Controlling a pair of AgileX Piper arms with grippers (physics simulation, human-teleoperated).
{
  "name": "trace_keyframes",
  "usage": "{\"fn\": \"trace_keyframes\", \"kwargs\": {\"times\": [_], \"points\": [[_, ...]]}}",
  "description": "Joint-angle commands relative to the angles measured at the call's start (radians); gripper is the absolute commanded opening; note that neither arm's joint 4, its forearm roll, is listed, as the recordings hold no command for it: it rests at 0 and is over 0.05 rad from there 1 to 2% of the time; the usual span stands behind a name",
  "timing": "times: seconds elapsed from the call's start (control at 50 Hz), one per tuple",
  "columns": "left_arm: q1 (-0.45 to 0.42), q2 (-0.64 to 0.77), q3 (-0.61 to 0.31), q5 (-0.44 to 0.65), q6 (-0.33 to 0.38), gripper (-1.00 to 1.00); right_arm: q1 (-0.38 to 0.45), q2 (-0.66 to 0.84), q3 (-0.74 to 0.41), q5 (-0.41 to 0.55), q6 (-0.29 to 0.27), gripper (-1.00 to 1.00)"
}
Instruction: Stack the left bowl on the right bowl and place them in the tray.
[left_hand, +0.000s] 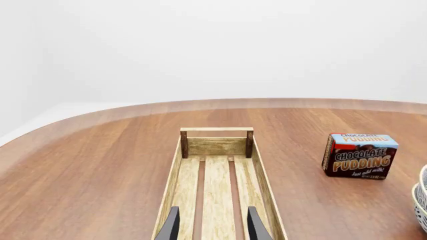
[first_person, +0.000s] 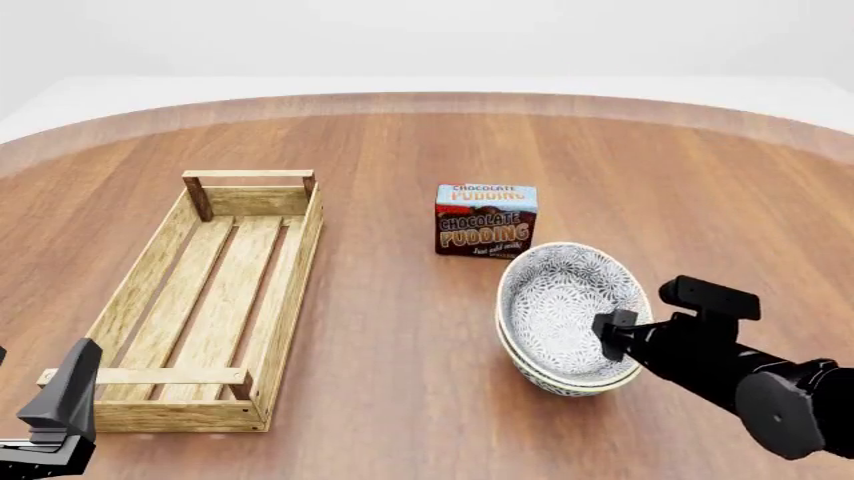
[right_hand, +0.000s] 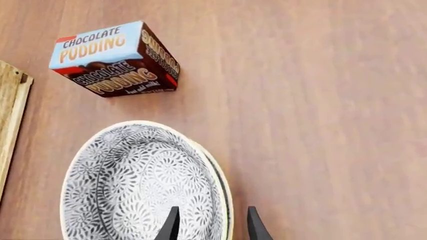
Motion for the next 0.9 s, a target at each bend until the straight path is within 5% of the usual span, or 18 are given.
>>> {"fn": "trace_keyframes", "kwargs": {"times": [0.02, 0.36, 0.38, 0.9], "points": [[0.000, 0.000, 0.000, 0.000, 0.000, 1.00, 0.008, 0.073, 0.008, -0.053, 0.005, 1.00], [0.000, 0.000, 0.000, 0.000, 0.000, 1.00, 0.017, 0.146, 0.006, -0.096, 0.001, 1.00], [0.000, 0.000, 0.000, 0.000, 0.000, 1.00, 0.011, 0.143, 0.003, -0.091, -0.005, -1.00], [0.000, 0.000, 0.000, 0.000, 0.000, 1.00, -0.031, -0.057, -0.044, 0.076, -0.035, -1.00]]}}
